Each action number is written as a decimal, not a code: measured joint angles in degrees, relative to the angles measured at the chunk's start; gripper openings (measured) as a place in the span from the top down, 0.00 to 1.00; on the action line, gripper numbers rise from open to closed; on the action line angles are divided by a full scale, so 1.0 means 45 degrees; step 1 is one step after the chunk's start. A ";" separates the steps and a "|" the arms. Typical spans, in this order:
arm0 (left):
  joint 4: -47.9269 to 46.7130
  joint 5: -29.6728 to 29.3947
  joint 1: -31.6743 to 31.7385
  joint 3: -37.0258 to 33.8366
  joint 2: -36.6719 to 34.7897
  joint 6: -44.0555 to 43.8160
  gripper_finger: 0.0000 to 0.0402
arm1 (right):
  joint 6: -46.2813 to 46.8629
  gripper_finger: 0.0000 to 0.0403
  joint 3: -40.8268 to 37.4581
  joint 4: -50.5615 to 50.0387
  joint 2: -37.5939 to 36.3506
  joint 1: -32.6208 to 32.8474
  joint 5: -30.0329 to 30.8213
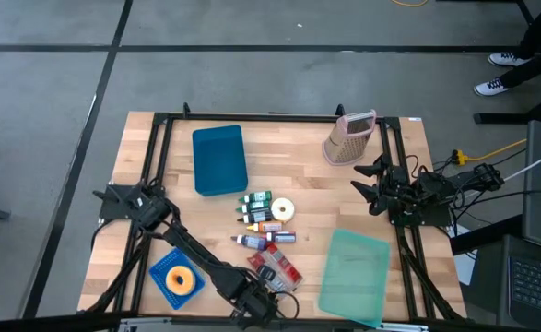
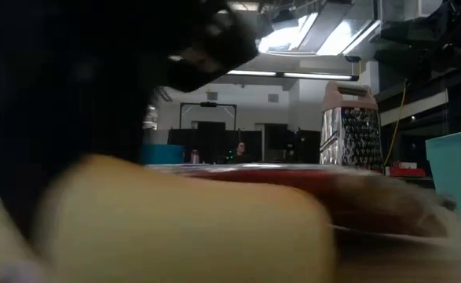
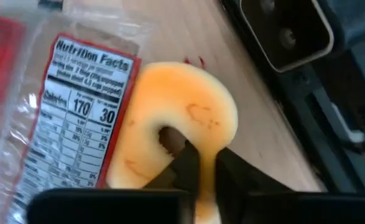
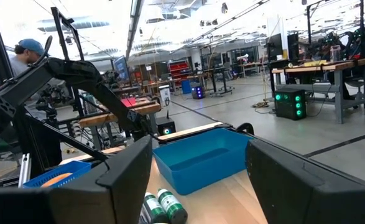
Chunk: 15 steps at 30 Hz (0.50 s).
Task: Pick & Place Food Item
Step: Put the orange donut into the blue bin
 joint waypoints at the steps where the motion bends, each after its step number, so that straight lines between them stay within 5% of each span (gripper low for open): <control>1: -0.0266 0.0479 0.0018 0.0000 -0.0057 -0.0287 0.97 | 0.0000 0.37 0.0004 0.0000 -0.0004 0.0005 0.0000; 15: -0.5322 0.3324 -0.0147 0.0024 -0.2111 -0.4168 0.97 | 0.0112 0.37 0.0000 -0.0084 -0.0002 0.0000 -0.0004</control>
